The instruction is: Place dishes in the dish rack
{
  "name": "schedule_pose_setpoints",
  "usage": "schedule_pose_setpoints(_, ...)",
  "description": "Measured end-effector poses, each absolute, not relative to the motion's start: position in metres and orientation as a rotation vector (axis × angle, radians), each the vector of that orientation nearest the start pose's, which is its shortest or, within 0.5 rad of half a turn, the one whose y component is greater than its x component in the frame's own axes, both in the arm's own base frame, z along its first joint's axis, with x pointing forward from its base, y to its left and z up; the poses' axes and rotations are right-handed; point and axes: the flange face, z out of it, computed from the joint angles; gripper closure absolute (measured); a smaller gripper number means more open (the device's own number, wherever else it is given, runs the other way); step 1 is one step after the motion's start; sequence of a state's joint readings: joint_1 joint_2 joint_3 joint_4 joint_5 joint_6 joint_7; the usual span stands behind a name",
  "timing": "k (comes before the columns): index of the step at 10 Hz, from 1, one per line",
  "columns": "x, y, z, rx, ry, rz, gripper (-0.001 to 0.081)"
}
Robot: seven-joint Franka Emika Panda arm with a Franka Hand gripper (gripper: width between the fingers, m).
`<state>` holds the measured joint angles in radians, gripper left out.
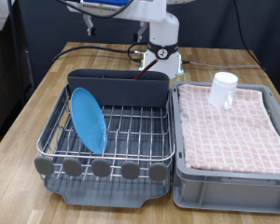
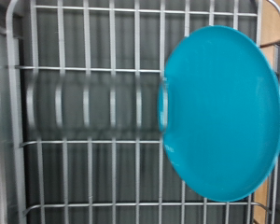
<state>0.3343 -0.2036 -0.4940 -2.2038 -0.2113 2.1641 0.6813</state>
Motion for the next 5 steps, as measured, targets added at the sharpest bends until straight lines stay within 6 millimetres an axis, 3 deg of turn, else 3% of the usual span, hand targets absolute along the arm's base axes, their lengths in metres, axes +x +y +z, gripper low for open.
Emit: schedule_pose_setpoints(5,0.494,-0.016,0.499,-2.976,1.066,-0.238,0.0004)
